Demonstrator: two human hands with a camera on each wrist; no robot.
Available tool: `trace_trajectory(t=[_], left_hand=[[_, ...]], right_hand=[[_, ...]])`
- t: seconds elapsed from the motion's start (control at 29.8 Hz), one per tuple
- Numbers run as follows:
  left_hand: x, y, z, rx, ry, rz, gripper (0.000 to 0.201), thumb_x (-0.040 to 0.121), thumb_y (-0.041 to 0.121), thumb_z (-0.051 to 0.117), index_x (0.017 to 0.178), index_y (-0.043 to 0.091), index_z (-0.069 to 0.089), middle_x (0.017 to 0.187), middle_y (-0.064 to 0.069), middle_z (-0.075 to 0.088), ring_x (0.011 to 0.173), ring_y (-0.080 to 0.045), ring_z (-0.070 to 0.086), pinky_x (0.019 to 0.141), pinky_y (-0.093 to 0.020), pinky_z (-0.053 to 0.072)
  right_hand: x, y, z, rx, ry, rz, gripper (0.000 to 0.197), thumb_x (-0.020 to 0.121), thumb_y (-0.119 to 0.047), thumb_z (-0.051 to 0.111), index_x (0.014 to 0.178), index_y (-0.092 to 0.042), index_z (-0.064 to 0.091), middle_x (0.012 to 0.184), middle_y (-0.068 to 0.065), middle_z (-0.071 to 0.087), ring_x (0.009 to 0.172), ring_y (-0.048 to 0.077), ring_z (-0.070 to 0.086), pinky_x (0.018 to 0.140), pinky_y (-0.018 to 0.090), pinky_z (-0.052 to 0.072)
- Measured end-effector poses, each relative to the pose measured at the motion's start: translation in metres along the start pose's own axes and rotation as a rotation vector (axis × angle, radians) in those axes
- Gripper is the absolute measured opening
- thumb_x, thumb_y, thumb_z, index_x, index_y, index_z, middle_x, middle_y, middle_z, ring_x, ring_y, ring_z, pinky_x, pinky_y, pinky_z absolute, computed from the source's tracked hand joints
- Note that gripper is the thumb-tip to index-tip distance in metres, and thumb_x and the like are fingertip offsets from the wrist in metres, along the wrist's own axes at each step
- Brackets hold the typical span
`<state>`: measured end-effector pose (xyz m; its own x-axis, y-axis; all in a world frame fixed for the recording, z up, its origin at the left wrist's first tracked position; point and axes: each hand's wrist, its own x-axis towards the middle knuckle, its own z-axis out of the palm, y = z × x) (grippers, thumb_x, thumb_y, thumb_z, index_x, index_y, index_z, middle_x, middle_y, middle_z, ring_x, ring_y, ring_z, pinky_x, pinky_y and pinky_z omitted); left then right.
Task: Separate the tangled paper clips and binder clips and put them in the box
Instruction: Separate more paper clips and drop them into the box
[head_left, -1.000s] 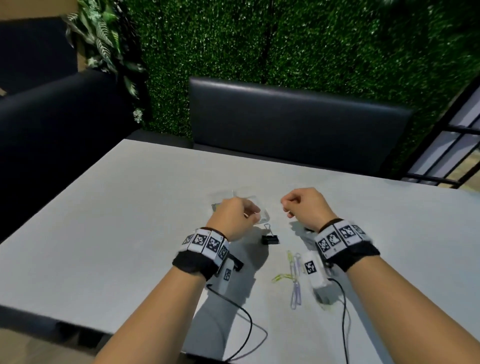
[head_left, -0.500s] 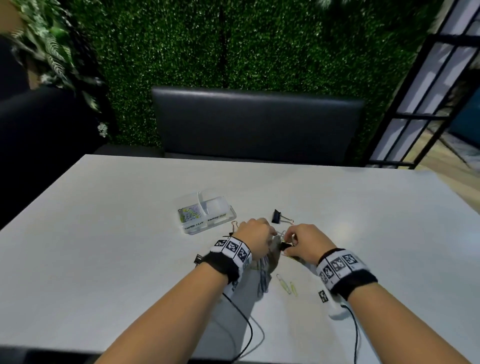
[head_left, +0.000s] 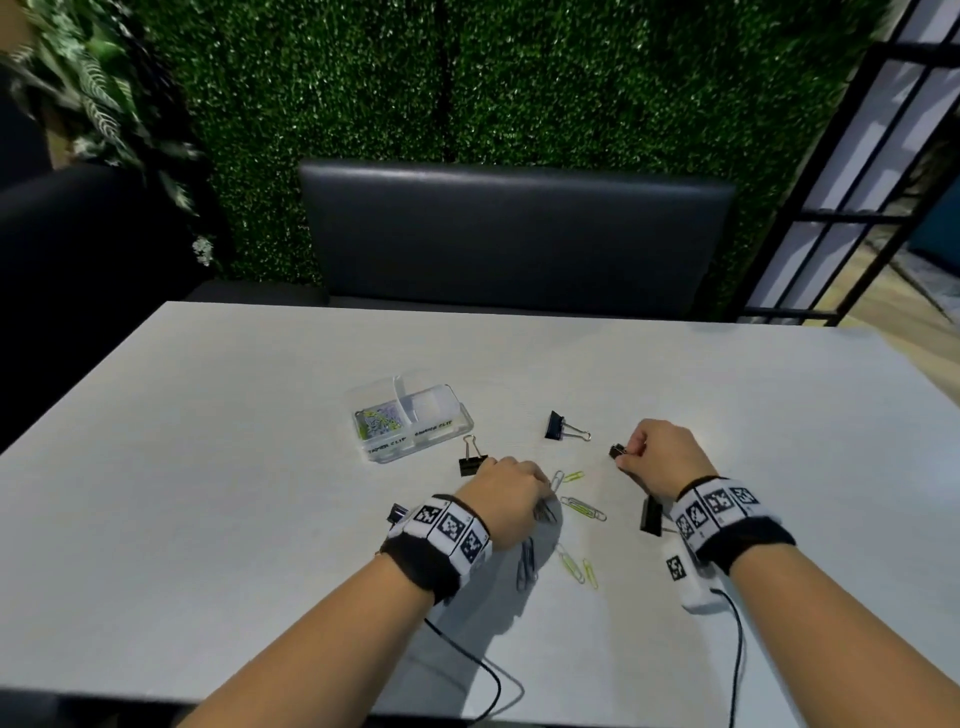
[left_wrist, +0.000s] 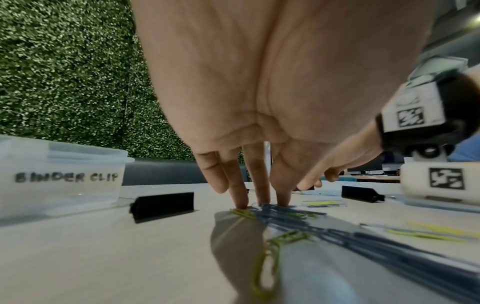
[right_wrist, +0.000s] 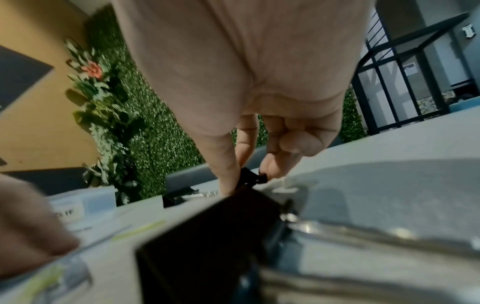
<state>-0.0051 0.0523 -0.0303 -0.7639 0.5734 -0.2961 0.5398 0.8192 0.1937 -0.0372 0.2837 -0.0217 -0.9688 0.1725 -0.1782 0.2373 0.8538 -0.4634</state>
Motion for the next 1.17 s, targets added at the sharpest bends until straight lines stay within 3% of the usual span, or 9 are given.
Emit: trace_trajectory(t=[0.17,0.27,0.37,0.5,0.67,0.74,0.84,0.94,1.17], left_hand=[[-0.030,-0.011,0.006,-0.177,0.115,-0.026,0.053,0.089,0.004,0.046,0.136,0.023,0.062,0.141,-0.001,0.058,0.130,-0.025,0.050,0.109,-0.044,0.037],[-0.040,-0.021,0.006,-0.126,0.178,-0.185,0.045,0.089,0.012,0.054,0.133,0.019,0.063,0.136,-0.006,0.058,0.123,-0.029,0.053,0.103,-0.044,0.043],[-0.041,-0.016,0.009,-0.152,0.097,-0.266,0.037,0.087,0.008,0.051,0.121,0.012,0.065,0.131,-0.014,0.053,0.119,-0.034,0.051,0.096,-0.045,0.047],[-0.044,-0.005,0.010,-0.257,0.079,-0.190,0.044,0.093,0.010,0.048,0.131,0.024,0.065,0.130,-0.011,0.053,0.121,-0.032,0.052,0.100,-0.042,0.047],[-0.057,-0.011,0.015,-0.259,0.120,-0.203,0.051,0.090,0.033,0.061,0.140,0.029,0.055,0.131,-0.007,0.053,0.124,-0.028,0.053,0.101,-0.040,0.048],[-0.062,-0.013,0.016,-0.221,0.080,-0.215,0.077,0.076,0.053,0.075,0.145,0.027,0.049,0.134,-0.006,0.050,0.124,-0.027,0.052,0.101,-0.040,0.048],[-0.058,-0.006,0.017,-0.187,0.050,-0.223,0.094,0.061,0.062,0.085,0.142,0.029,0.050,0.134,-0.007,0.049,0.123,-0.028,0.052,0.100,-0.042,0.050],[-0.045,0.002,0.019,-0.199,0.064,-0.224,0.090,0.062,0.058,0.086,0.140,0.029,0.053,0.129,-0.007,0.050,0.118,-0.030,0.055,0.097,-0.043,0.052],[-0.031,0.002,0.013,-0.261,0.167,-0.247,0.030,0.085,0.025,0.077,0.114,0.021,0.074,0.115,-0.008,0.070,0.105,-0.028,0.067,0.089,-0.036,0.055]], right_hand=[[-0.005,-0.014,0.007,-0.135,0.017,-0.090,0.006,0.087,-0.013,0.066,0.092,-0.014,0.070,0.105,0.011,0.064,0.100,0.028,0.061,0.083,0.033,0.051],[-0.022,-0.031,0.023,-0.160,-0.024,-0.274,0.041,0.087,0.011,0.046,0.113,-0.011,0.071,0.118,0.007,0.062,0.113,0.025,0.060,0.100,0.035,0.050],[-0.040,-0.044,0.040,-0.312,-0.170,-0.371,0.056,0.081,0.018,0.042,0.123,-0.010,0.066,0.123,0.007,0.058,0.118,0.026,0.054,0.100,0.035,0.049],[-0.056,-0.042,0.047,-0.380,-0.218,-0.393,0.049,0.082,0.015,0.043,0.115,-0.011,0.069,0.118,0.007,0.057,0.116,0.026,0.052,0.095,0.033,0.049],[-0.075,-0.025,0.032,-0.225,-0.186,-0.361,0.036,0.094,-0.012,0.055,0.129,-0.014,0.062,0.127,0.005,0.059,0.119,0.022,0.057,0.100,0.032,0.047],[-0.083,-0.015,0.024,-0.243,-0.275,-0.311,0.065,0.084,-0.040,0.072,0.139,-0.014,0.051,0.133,0.004,0.053,0.122,0.022,0.053,0.103,0.035,0.046],[-0.094,-0.016,0.025,-0.282,-0.352,-0.238,0.096,0.067,-0.048,0.085,0.146,-0.014,0.041,0.135,0.002,0.045,0.124,0.022,0.048,0.104,0.039,0.045],[-0.091,-0.028,0.039,-0.327,-0.265,-0.288,0.075,0.075,-0.044,0.081,0.136,-0.012,0.053,0.127,0.005,0.050,0.116,0.023,0.054,0.098,0.036,0.048],[-0.075,-0.039,0.051,-0.273,-0.166,-0.251,0.017,0.086,-0.020,0.074,0.100,-0.011,0.073,0.105,0.008,0.068,0.100,0.027,0.064,0.082,0.033,0.050]])
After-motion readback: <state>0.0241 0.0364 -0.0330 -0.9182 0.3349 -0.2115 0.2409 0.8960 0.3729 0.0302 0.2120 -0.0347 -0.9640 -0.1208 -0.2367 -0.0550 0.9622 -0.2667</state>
